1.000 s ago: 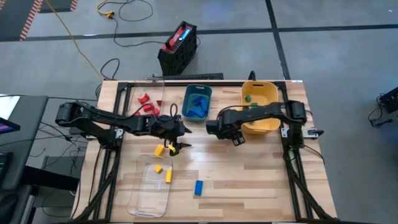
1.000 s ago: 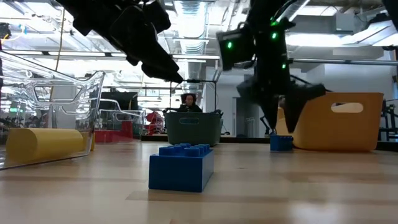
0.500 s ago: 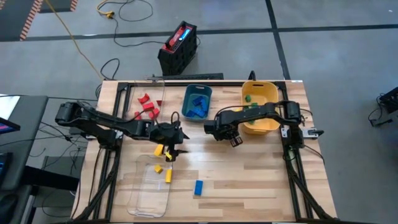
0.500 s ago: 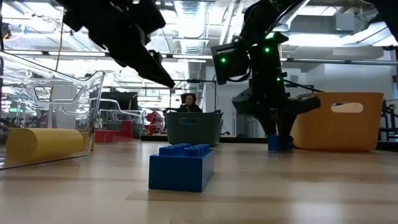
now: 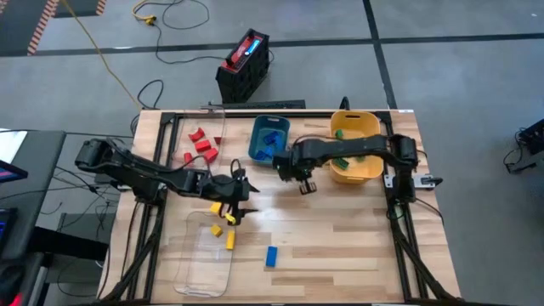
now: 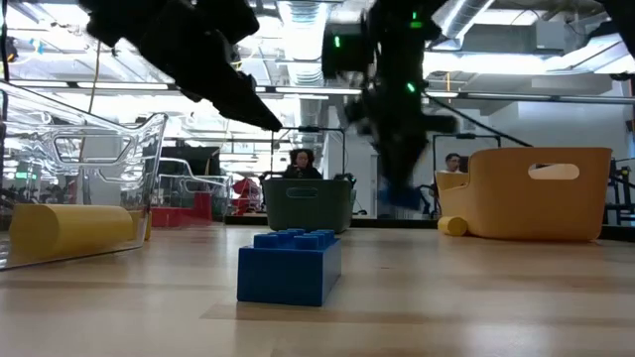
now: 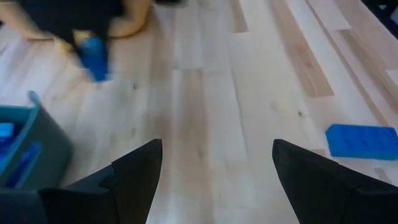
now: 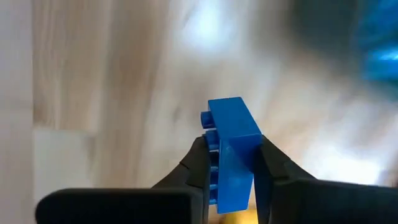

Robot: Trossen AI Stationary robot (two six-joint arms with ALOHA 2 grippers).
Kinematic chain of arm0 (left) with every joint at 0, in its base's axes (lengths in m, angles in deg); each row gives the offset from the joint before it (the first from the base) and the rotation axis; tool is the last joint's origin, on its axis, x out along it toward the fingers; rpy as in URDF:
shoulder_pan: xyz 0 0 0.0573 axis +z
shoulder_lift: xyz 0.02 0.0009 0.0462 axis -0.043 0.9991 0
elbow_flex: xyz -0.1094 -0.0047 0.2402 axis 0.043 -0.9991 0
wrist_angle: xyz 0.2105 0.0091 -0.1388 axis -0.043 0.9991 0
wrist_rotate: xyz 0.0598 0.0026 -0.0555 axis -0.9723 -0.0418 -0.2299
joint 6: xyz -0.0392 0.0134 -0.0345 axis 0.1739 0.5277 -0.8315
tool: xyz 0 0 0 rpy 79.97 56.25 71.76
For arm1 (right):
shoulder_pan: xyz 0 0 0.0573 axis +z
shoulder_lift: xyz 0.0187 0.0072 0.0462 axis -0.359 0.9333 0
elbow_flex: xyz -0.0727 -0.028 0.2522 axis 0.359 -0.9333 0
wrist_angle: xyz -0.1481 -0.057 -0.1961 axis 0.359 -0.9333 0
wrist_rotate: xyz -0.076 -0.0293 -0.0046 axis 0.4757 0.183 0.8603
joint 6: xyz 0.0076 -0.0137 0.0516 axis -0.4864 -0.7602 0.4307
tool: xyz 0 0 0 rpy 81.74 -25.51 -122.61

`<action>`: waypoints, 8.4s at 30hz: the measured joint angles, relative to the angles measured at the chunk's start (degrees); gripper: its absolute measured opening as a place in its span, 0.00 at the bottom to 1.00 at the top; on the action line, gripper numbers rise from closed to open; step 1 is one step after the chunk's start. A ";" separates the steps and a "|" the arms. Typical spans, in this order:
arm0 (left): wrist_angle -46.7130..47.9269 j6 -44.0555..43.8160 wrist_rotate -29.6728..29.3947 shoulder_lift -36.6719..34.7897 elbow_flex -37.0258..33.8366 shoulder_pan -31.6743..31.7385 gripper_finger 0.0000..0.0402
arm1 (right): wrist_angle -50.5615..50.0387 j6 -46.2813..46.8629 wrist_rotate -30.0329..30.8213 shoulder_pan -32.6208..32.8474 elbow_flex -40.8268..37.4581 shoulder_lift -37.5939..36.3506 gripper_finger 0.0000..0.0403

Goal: Sort blocks
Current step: Put the blue game piece into the blue bin, then put the yellow block into the bottom transparent bin

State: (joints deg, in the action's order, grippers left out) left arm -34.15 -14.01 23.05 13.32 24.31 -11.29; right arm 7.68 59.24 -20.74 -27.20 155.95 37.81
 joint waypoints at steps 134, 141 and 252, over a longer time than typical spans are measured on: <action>2.38 -2.18 -4.18 -6.44 -4.80 -8.41 0.70 | -9.56 18.88 -6.07 -11.69 5.46 13.20 0.39; 6.16 -2.77 -4.25 -8.28 -4.80 -9.23 0.70 | -8.66 18.93 -6.16 -8.66 5.46 13.20 0.16; 10.12 -0.66 -10.52 -8.59 -4.05 -13.07 0.70 | -16.34 23.04 -0.81 -11.11 10.71 18.18 0.77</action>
State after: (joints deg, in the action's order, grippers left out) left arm -24.02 -14.67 12.53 4.73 20.26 -24.35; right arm -8.66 82.28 -21.55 -38.31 166.66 56.00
